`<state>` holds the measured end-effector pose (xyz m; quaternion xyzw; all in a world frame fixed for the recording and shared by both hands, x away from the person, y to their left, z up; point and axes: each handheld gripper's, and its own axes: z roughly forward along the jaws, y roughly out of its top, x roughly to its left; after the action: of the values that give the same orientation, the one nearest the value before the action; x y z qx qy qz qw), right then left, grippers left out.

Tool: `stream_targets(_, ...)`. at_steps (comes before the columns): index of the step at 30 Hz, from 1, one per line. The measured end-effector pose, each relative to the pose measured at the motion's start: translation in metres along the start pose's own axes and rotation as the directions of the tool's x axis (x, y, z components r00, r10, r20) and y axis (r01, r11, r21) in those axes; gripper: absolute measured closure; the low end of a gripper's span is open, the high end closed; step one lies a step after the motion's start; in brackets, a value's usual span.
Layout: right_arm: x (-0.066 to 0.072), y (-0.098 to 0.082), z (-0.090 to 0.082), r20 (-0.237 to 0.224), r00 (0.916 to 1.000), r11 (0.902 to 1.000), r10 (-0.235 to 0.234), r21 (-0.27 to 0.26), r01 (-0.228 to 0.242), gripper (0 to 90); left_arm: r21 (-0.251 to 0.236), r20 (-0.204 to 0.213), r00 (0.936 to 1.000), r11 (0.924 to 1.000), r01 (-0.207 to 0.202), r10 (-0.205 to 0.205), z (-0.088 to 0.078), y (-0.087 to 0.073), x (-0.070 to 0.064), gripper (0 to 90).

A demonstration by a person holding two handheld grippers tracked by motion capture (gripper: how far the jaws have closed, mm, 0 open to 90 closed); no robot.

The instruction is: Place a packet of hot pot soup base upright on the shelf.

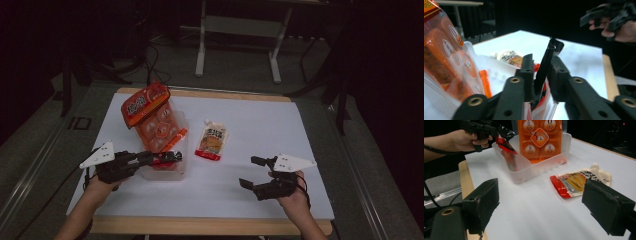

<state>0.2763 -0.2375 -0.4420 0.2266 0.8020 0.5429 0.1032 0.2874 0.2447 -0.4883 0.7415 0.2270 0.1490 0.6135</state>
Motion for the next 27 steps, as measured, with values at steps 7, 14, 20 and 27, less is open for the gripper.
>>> stream_targets(7,0.0,0.001,-0.001,0.0,1.0,1.0,0.0,0.0,0.0,14.1,-0.001,-0.02,0.9998,1.0,-0.003,0.003,0.005,0.008,-0.005,49.0)
stream_targets(14,-0.002,0.001,-0.002,0.002,1.0,1.0,0.003,-0.005,-0.003,14.1,-0.053,-0.031,0.9993,0.9984,0.021,-0.023,0.006,0.016,-0.008,21.7)
stream_targets(20,-0.002,0.002,-0.003,0.005,1.0,1.0,0.0,-0.001,0.0,14.1,-0.066,-0.066,0.9972,0.9974,0.03,-0.034,0.006,0.025,-0.013,11.4)
stream_targets(27,-0.004,0.004,-0.006,0.005,0.9999,0.9998,0.016,-0.006,-0.016,14.3,-0.039,-0.117,0.9922,0.9984,0.04,-0.045,0.006,0.036,-0.024,3.4)
